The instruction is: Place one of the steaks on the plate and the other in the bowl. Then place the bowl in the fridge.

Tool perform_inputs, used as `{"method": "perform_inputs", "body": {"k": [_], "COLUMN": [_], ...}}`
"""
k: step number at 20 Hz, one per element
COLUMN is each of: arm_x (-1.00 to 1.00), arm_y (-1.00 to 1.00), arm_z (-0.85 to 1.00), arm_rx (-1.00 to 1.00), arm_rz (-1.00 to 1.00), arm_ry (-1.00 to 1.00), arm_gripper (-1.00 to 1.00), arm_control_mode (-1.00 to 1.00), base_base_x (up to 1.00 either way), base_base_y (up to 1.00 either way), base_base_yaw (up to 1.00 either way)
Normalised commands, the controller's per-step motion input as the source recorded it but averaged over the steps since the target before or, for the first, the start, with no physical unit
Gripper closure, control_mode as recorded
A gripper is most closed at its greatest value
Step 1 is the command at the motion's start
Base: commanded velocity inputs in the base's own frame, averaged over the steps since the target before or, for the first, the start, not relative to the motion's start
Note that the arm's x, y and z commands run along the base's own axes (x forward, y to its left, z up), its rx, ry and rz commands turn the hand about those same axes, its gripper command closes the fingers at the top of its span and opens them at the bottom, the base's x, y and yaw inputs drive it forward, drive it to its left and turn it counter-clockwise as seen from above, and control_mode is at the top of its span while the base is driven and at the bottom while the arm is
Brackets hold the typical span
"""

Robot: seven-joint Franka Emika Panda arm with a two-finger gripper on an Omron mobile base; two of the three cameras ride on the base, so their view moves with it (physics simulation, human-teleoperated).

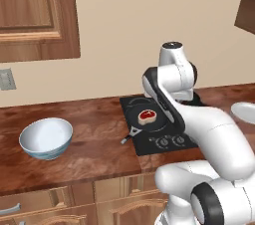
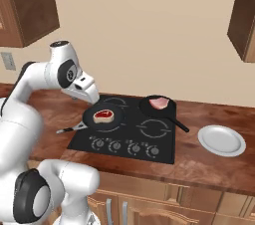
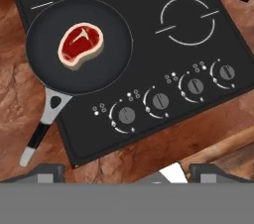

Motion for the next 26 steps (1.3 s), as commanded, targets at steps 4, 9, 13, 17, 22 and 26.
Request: {"method": "perform_inputs", "body": {"k": [4, 9, 13, 17, 22, 26], "arm_x": [0.1, 0.16, 0.22, 0.29, 0.33, 0.31], "arm_y": [0.0, 0.0, 0.0, 0.0, 0.04, 0.09], "arm_z": [-0.42, -0.2, -0.21, -0.21, -0.27, -0.24], "arm_rx": [0.05, 0.1, 0.07, 0.02, 0.0, 0.0], "arm_rz": [0.02, 0.0, 0.0, 0.0, 0.0, 0.0], "arm_ry": [-0.08, -0.04, 0.0, 0.0, 0.0, 0.0], "arm_gripper": [-1.0, -1.0, -1.0, -1.0, -1.0, -1.0], "arm_control_mode": [-1.0, -1.0, -1.0, -1.0, -1.0, -1.0], "base_base_x": [0.0, 0.0, 0.0, 0.0, 0.0, 0.0], "base_base_y": [0.0, 0.0, 0.0, 0.0, 0.0, 0.0], "base_base_yaw": [0.0, 0.0, 0.0, 0.0, 0.0, 0.0]}}
